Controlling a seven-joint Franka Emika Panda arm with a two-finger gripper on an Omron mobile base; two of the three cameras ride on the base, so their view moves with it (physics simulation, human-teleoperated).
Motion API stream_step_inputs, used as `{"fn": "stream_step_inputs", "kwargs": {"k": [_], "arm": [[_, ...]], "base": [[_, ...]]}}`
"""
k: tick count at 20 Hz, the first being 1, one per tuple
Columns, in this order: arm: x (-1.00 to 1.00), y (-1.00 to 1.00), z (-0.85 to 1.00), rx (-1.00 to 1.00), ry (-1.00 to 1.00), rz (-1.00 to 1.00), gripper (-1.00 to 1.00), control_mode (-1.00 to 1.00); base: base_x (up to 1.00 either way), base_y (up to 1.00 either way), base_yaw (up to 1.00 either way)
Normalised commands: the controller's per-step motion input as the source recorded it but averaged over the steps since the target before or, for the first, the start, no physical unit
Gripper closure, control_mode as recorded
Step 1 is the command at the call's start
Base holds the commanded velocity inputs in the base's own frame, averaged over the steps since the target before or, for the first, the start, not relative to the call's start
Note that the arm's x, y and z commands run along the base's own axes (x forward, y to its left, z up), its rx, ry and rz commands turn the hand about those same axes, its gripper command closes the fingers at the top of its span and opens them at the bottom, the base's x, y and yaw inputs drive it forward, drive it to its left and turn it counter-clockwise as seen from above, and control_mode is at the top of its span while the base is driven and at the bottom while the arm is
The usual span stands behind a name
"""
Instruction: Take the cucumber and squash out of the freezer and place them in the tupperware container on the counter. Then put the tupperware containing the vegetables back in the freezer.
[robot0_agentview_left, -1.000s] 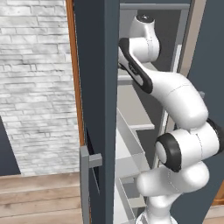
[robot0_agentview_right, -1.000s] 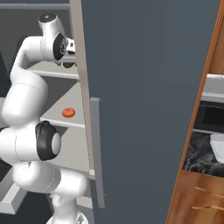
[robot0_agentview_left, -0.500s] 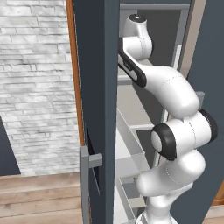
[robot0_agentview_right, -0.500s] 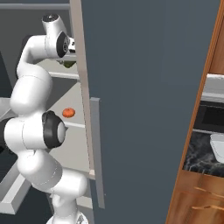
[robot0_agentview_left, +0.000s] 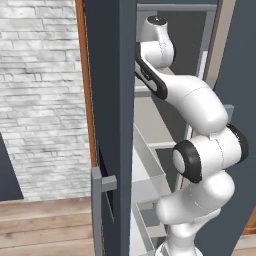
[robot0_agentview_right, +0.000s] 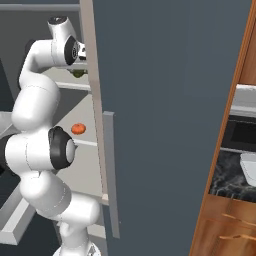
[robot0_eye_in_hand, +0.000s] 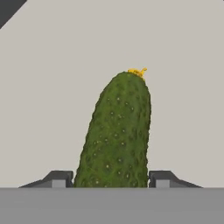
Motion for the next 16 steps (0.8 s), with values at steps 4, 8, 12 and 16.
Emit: {"fn": "stream_step_inputs", "kwargs": {"k": [4, 8, 12, 16], "arm": [[0.00, -0.06, -0.02, 0.00, 0.00, 0.00, 1.00, -1.00], [-0.14, -0.12, -0.02, 0.00, -0.01, 0.03, 1.00, -1.00], [-0.51, 0.00, 0.00, 0.00, -0.08, 0.01, 1.00, -1.00], [-0.76, 0.00, 0.00, 0.00, -0.03, 0.00, 1.00, -1.00]], "base": [[0.00, 0.00, 0.00], [0.00, 0.00, 0.00], [0.00, 0.00, 0.00], [0.00, 0.00, 0.00]]}}
